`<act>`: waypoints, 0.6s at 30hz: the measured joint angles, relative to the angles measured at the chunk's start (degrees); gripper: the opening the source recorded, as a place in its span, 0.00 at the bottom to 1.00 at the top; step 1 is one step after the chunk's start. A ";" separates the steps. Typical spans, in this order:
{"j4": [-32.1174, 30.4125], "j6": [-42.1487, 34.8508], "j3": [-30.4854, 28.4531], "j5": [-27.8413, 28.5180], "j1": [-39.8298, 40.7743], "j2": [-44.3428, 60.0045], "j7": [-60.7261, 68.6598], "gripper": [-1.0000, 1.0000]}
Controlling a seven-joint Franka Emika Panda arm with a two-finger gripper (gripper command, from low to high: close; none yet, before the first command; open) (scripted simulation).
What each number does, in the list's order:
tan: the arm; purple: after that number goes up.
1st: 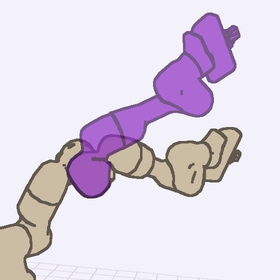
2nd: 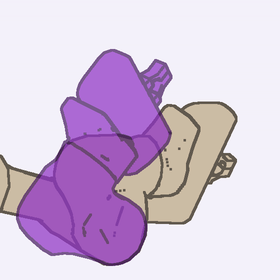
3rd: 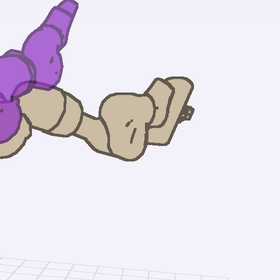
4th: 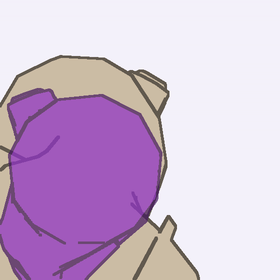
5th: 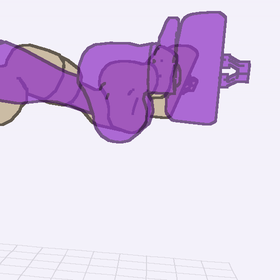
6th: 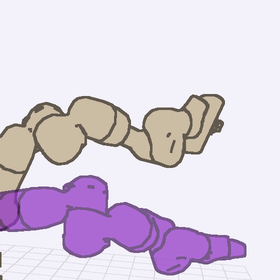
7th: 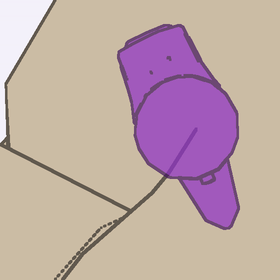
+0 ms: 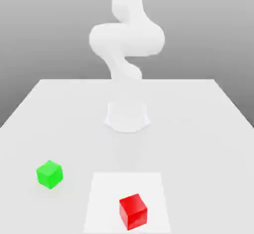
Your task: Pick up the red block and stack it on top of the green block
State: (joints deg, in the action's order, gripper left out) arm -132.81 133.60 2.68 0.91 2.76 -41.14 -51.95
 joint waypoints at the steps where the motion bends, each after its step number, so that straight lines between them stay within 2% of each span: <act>1: -0.44 0.79 1.17 0.39 1.20 2.02 -2.64 0.50; 10: -4.14 7.31 9.57 4.98 9.58 19.03 -25.64 0.50; 18: -7.37 12.99 13.16 9.40 13.26 34.11 -46.15 0.50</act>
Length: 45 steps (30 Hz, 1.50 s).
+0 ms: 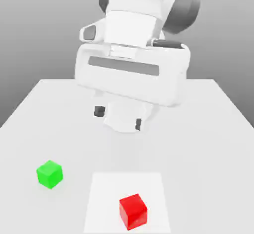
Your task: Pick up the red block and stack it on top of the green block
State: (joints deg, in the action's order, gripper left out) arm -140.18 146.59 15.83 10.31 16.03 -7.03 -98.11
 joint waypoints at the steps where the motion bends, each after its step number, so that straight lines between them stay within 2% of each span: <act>1: -0.41 0.73 0.15 0.32 0.21 1.84 -2.40 0.50; 5: -2.10 3.77 0.22 0.44 0.30 8.99 -11.16 0.50; 10: -4.03 8.16 0.10 -2.30 -0.58 17.35 -19.27 0.50; 14: -3.04 14.39 -3.39 1.50 -3.29 25.38 -23.44 0.50; 15: -2.73 15.97 -4.56 2.65 -4.22 27.36 -24.33 0.00; 22: -2.66 16.44 -4.78 2.87 -4.40 27.78 -24.53 0.00; 27: -4.33 9.32 -1.40 -3.10 -1.94 18.82 -20.00 0.00; 31: -8.91 7.26 -6.26 -5.92 5.00 12.46 -13.75 0.00; 36: -15.51 6.15 -12.51 -9.23 18.76 4.33 -5.14 0.00; 38: -17.24 7.21 -13.88 -10.15 20.49 3.39 -2.80 0.00; 43: -17.42 15.99 -14.09 -9.58 20.84 11.90 -2.67 0.00; 44: -17.38 17.43 -14.10 -9.47 20.81 13.40 -2.74 1.00; 45: -17.38 17.43 -14.10 -9.47 20.81 13.40 -2.74 1.00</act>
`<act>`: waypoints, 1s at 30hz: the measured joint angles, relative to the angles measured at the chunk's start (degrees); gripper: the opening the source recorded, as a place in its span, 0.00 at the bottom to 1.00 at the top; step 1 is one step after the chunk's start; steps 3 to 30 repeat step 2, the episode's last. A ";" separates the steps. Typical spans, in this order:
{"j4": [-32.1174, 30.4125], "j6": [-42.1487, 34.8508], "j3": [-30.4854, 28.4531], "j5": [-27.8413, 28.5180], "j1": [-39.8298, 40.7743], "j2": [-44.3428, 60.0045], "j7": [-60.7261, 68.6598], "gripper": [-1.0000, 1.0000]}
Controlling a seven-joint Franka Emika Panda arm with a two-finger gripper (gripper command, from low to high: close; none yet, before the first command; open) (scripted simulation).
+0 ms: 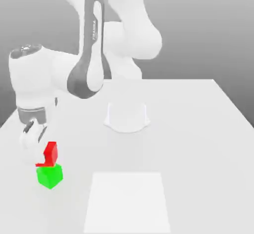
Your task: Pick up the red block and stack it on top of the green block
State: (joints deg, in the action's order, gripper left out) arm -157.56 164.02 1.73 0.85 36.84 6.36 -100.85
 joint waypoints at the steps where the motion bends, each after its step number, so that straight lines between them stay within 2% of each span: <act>1: 0.00 0.00 0.00 0.00 0.00 0.00 0.00 1.00; 30: 0.00 0.00 0.00 0.00 0.00 0.00 0.00 1.00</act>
